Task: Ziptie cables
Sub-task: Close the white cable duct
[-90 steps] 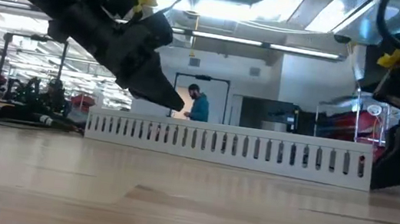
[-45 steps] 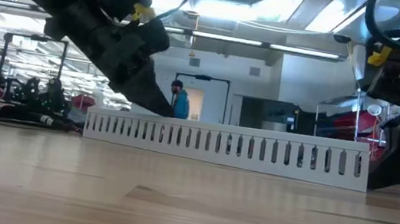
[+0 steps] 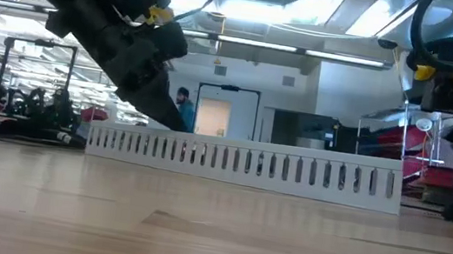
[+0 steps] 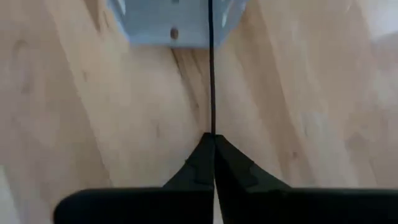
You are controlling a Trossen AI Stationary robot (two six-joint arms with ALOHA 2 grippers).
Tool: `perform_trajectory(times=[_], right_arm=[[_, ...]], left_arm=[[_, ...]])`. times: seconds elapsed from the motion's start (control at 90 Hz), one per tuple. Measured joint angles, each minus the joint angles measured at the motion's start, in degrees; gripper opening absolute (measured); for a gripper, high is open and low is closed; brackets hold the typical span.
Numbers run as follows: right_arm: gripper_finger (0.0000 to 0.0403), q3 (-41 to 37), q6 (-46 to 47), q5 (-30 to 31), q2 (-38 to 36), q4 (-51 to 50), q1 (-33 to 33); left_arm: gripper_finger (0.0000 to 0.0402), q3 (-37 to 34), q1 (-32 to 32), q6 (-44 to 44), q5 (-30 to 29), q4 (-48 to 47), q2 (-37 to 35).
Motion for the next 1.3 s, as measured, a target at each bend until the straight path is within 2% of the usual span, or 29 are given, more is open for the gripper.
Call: perform_trajectory(times=[0.356, 0.678, 1.0, 1.122, 1.211, 1.3], right_arm=[[0.0, 4.1, 5.76, -12.63, 0.0, -12.8, 3.55], [0.0, 5.11, 17.2, -19.01, 0.0, -14.92, 11.79], [0.0, 5.13, 25.83, -20.95, -0.04, -15.43, 17.73], [0.0002, 5.13, 27.33, -17.07, -0.04, -15.54, 17.69], [0.002, 5.16, 27.23, -15.33, -0.07, -15.23, 16.7], [0.0056, 5.18, 27.1, -14.32, -0.11, -15.49, 16.38]], left_arm=[[0.0049, -0.07, 0.0, -0.11, -0.15, 0.0, 0.11], [0.0049, -0.07, 0.02, -0.12, -0.17, 0.1, 0.15], [0.0049, -0.11, 0.02, -0.13, -0.17, 0.3, 0.15], [0.0049, -0.3, 0.0, 0.11, -0.24, 1.35, 0.21], [0.0055, -0.42, 0.0, -0.09, -0.26, 2.53, 0.34], [0.0075, -0.44, 0.0, -0.7, -0.26, 2.85, 0.37]])
